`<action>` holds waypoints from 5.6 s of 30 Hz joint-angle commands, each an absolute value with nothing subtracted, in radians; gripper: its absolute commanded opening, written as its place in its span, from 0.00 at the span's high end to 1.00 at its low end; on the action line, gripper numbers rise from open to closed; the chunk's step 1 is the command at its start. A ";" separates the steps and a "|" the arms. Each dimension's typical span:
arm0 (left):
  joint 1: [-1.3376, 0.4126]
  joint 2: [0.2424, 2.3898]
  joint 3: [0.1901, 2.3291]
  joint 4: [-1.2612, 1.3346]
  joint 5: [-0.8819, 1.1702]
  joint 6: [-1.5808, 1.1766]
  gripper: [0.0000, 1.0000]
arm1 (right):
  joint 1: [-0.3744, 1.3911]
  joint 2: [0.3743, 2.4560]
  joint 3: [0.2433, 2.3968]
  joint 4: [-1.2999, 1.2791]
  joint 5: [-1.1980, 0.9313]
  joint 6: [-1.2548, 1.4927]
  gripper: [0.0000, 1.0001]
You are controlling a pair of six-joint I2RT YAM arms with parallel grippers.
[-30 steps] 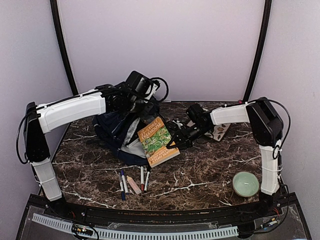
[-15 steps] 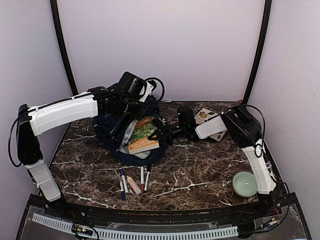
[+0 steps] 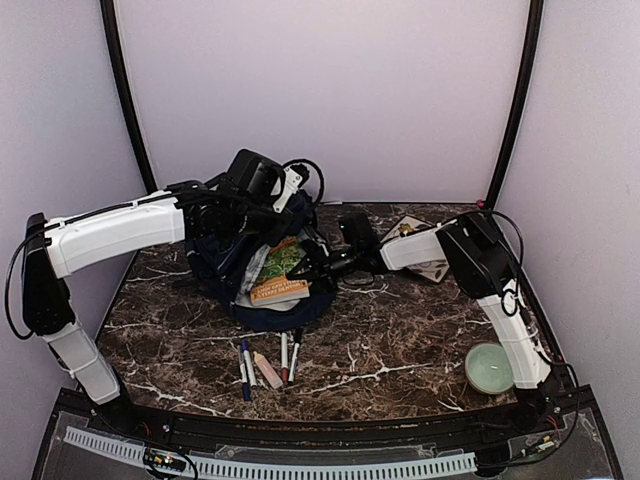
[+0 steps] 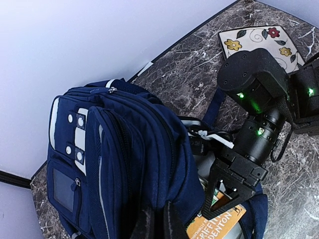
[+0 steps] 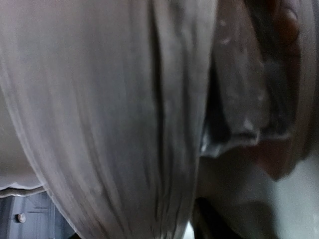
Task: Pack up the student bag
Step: Place the book in the largest pocket of the bag, then adjust the book in the largest pocket of the bag, then place the largest pocket of the bag in the student bag, then move the student bag to the center of the board.
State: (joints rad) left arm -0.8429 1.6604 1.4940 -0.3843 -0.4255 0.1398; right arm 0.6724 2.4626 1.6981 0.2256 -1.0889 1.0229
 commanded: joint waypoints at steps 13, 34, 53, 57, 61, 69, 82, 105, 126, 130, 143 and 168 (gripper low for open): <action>-0.867 1.495 1.424 -0.197 -0.429 0.143 1.00 | 0.662 2.036 1.568 -0.357 -0.743 0.277 0.33; -0.865 1.481 1.388 -0.156 -0.394 0.126 1.00 | 0.832 1.898 1.378 -0.184 -0.231 -0.425 0.40; -0.864 1.478 1.386 -0.160 -0.371 0.137 1.00 | 0.917 2.122 1.552 -0.174 -0.105 -0.456 0.36; -0.865 1.472 1.384 -0.155 -0.324 0.152 1.00 | 0.916 2.145 1.563 -0.085 -0.015 -0.423 0.39; -0.865 1.474 1.382 -0.160 -0.296 0.156 1.00 | 0.914 2.171 1.602 -0.041 0.046 -0.391 0.41; -0.865 1.467 1.376 -0.163 -0.263 0.149 1.00 | 0.887 2.277 1.735 -0.016 0.160 -0.305 0.42; -0.865 1.469 1.355 -0.165 -0.281 0.150 1.00 | 0.877 2.135 1.542 -0.102 -0.107 -0.342 0.40; -0.842 1.825 1.455 -0.224 -0.021 0.087 0.63 | 0.821 1.766 1.193 -0.460 -0.601 -0.502 0.39; -0.752 1.206 1.077 -0.551 -0.173 -0.119 0.39 | 0.798 1.950 1.387 -0.425 -0.528 -0.392 0.41; -0.751 1.169 1.019 -0.615 -0.147 -0.058 0.34 | 0.799 2.023 1.455 -0.418 -0.479 -0.349 0.41; -0.751 1.231 0.983 -0.684 -0.135 0.196 0.42 | 0.761 2.128 1.536 -0.345 -0.308 -0.282 0.41; -0.754 1.320 0.886 -0.538 -0.055 0.446 0.47 | 0.496 2.262 1.810 -0.417 -0.579 -0.091 0.41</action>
